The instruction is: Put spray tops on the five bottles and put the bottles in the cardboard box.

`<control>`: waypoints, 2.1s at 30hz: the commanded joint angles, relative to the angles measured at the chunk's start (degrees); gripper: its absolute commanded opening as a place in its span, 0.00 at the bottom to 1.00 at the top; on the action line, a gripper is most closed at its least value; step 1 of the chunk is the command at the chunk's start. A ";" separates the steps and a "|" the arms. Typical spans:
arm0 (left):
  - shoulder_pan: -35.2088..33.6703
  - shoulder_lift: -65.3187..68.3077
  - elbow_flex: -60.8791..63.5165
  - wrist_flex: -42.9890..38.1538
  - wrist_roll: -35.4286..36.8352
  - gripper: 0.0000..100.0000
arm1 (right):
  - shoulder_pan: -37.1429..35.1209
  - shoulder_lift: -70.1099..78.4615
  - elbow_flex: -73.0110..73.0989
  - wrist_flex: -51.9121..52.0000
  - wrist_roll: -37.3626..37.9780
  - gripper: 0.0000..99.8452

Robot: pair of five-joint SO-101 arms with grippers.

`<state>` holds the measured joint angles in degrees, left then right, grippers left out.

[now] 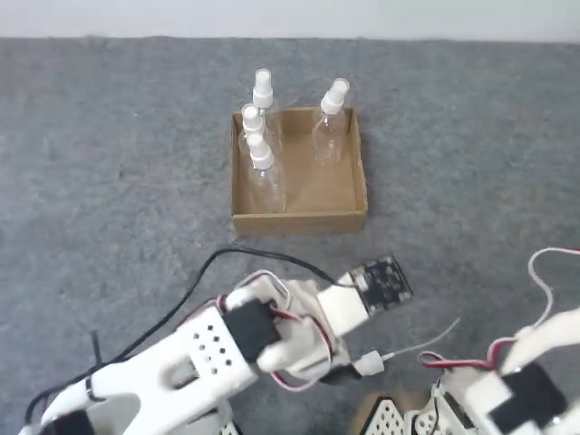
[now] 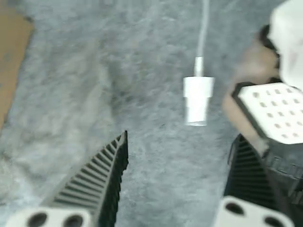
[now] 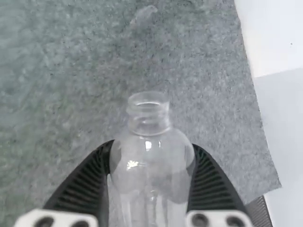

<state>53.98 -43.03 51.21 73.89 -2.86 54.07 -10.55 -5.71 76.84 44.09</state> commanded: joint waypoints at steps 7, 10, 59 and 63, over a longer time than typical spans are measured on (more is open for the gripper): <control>6.95 -1.58 9.10 -14.07 3.69 0.32 | 2.15 10.77 -13.27 0.22 -0.62 0.07; 6.95 -1.49 12.00 -17.32 3.69 0.32 | 2.68 12.97 -14.68 0.22 -0.53 0.07; 5.01 33.41 -2.42 -19.60 3.25 0.14 | 2.95 16.04 -15.03 3.21 -0.26 0.07; 5.10 33.41 -2.42 -19.78 3.16 0.07 | 2.86 16.04 -15.03 3.21 -0.26 0.07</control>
<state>59.08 -9.27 52.00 53.58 0.40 56.62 6.95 -17.05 79.38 44.09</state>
